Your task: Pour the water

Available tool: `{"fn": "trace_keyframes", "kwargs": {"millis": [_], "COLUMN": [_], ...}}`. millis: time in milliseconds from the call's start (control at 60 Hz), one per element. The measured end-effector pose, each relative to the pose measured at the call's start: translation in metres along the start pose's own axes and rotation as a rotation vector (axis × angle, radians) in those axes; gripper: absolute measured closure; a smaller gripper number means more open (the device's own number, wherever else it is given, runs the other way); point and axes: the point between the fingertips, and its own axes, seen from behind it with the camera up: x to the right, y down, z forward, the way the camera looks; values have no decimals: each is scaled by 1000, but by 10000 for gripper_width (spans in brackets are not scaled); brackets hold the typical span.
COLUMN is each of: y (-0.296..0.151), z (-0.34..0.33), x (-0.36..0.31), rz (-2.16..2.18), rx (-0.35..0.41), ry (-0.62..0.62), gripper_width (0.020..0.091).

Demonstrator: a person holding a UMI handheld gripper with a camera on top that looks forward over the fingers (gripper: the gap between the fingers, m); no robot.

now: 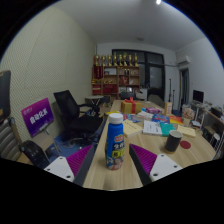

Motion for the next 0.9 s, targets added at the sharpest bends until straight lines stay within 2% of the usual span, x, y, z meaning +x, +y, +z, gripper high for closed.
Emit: {"fn": "trace_keyframes", "kwargs": {"millis": [183, 300, 400, 433, 517, 633, 733, 750, 800, 900], "y": [5, 10, 25, 31, 27, 28, 29, 27, 6, -70], "z": [69, 113, 143, 151, 153, 154, 163, 165, 163, 152], "x": [19, 19, 13, 13, 15, 18, 14, 12, -1, 17], "rz": [-33, 7, -10, -22, -73, -55, -67, -64, -34, 205], "rx": [26, 52, 31, 12, 55, 64, 3, -9, -13, 67], "ry": [61, 32, 7, 0, 17, 6, -48, -65, -114, -217], "gripper_width": [292, 295, 313, 468, 495, 545, 591, 615, 613, 613]}}
